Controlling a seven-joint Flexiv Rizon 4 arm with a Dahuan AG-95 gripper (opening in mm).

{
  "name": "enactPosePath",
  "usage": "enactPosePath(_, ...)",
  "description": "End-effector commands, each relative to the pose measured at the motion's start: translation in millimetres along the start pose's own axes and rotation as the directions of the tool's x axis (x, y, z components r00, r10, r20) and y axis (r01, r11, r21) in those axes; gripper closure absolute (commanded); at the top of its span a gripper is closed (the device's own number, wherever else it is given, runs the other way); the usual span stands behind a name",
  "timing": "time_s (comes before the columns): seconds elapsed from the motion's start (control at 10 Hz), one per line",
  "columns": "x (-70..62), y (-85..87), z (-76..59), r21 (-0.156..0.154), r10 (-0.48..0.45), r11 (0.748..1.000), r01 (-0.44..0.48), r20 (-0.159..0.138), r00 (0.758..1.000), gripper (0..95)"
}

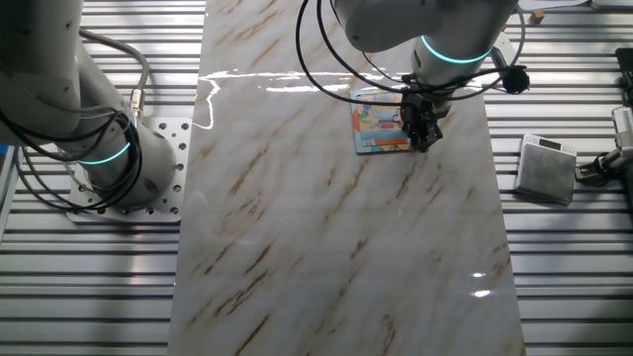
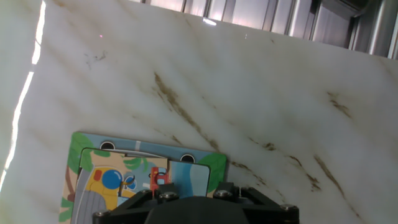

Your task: Assemble one piece of a puzzle

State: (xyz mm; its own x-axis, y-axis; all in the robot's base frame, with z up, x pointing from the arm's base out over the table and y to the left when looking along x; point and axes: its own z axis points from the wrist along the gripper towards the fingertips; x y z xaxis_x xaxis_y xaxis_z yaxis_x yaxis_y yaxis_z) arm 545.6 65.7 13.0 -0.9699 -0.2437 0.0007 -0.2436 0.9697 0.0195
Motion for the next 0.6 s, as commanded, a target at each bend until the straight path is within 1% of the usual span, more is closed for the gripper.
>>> enactPosePath(0.1, 0.2, 0.2, -0.1, -0.003, 0.0, 1.0, 0.0, 0.0, 1.0, 57.0)
enactPosePath(0.6, 0.4, 0.5, 0.1, -0.007, -0.001, 1.0, 0.001, 0.003, 1.0, 57.0)
